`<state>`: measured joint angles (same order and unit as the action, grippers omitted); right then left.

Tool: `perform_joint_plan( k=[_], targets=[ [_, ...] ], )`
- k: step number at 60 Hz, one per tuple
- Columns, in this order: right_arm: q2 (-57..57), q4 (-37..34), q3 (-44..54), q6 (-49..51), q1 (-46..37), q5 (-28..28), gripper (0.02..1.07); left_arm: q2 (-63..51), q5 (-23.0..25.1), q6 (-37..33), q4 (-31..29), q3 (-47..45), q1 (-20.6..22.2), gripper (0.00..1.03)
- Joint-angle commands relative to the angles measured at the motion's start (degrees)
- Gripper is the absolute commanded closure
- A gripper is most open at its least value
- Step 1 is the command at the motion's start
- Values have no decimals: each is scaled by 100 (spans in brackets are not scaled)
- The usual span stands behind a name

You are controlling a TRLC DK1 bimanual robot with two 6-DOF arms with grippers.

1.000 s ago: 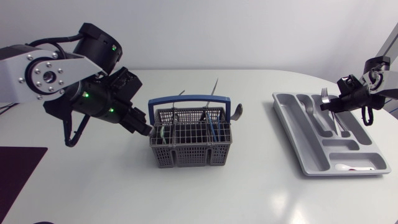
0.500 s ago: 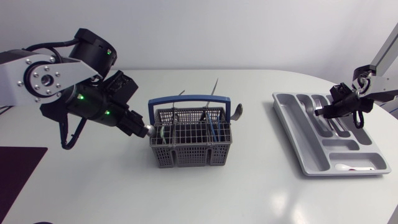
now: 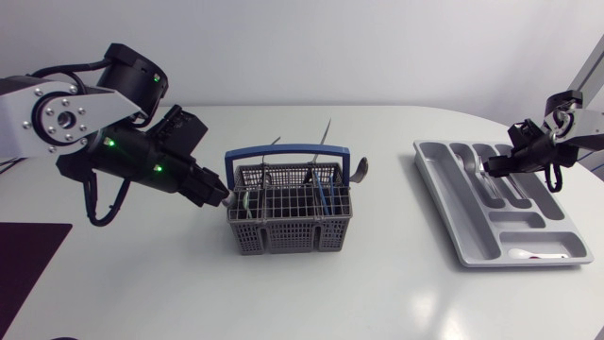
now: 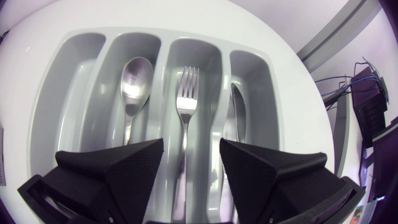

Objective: Sort the cutlery from the basket into the organizer compartments.

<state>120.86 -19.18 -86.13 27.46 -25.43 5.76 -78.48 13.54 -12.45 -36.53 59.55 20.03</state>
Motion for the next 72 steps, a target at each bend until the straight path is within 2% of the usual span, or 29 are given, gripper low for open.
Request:
perform_joint_plan(
  k=[1, 20, 29, 40, 45, 49, 72],
  targets=[
    [-440, 90, 377, 5, 126, 31, 30, -194, 114, 32, -3, -137, -43, 74],
    [-1759, 257, 1494, -22, 689, 233, 30, -625, 659, -47, 85, -57, -281, 75],
    [-2330, 336, 2003, -39, 1058, 233, 30, -660, 817, -82, 94, -14, -404, 81],
    [-2884, 362, 2434, -57, 1453, 224, 30, -660, 826, -91, 155, -14, -439, 93],
    [-3156, 362, 2619, -92, 1673, 198, 30, -634, 993, -74, 182, -22, -421, 94],
    [-3314, 353, 2706, -101, 1805, 154, 30, -634, 1142, -74, 182, -5, -430, 100],
    [-3991, 230, 3032, -162, 2508, -110, 30, -256, 1362, -30, 129, 48, -527, 100]
  ],
)
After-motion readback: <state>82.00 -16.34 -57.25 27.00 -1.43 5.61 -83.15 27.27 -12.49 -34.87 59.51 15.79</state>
